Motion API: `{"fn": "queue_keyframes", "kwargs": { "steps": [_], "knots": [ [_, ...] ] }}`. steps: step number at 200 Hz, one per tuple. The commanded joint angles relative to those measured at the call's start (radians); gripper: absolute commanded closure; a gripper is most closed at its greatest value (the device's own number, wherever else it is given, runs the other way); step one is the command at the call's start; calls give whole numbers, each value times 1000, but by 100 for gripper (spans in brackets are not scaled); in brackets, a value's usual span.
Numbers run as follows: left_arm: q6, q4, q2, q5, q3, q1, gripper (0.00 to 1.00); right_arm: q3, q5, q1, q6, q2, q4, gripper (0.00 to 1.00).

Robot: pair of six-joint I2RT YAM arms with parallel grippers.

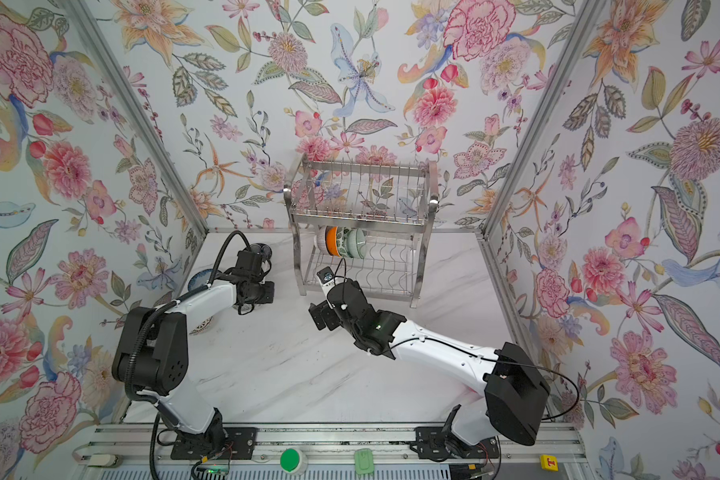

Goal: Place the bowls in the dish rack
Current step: 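Grasp the rim of the green-and-red patterned bowl with the left gripper, then lift the patterned bowl toward the right gripper and grasp its rim with the right gripper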

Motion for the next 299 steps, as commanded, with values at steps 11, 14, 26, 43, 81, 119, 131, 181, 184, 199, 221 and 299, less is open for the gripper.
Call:
{"fn": "queue_keyframes", "kwargs": {
  "steps": [11, 14, 26, 43, 81, 119, 131, 181, 184, 199, 221, 299],
  "knots": [
    [-24, -26, -87, 3, -2, -58, 100, -20, -146, -3, -8, -40, 29, 1],
    [-26, -28, -92, 3, -5, -65, 100, -22, -153, -3, -8, -43, 29, 1],
    [-36, -34, -111, 0, -5, -91, 100, -28, -184, -4, -10, -54, 31, 1],
    [-49, -49, -130, -12, -3, -131, 100, -43, -229, -2, -16, -77, 40, 1],
    [-75, -89, -186, -34, 9, -208, 100, -68, -286, -4, -37, -126, 21, 1],
    [-132, -76, -227, -23, -10, -295, 100, -70, -290, -13, -33, -166, -62, 1],
    [-157, -66, -229, -18, -17, -330, 100, -77, -287, -20, -15, -186, -91, 1],
    [-261, 58, -192, 21, -60, -472, 100, -161, -275, -64, 44, -320, -196, 1],
    [-266, 65, -186, 20, -60, -481, 100, -166, -272, -68, 46, -327, -202, 1],
    [-290, 98, -148, 22, -54, -528, 100, -194, -266, -89, 57, -368, -227, 1],
    [-320, 144, -61, 37, -30, -585, 100, -233, -277, -118, 70, -423, -250, 1],
    [-342, 145, 137, 44, 121, -665, 100, -268, -299, -187, 93, -471, -301, 1]
  ]
}}
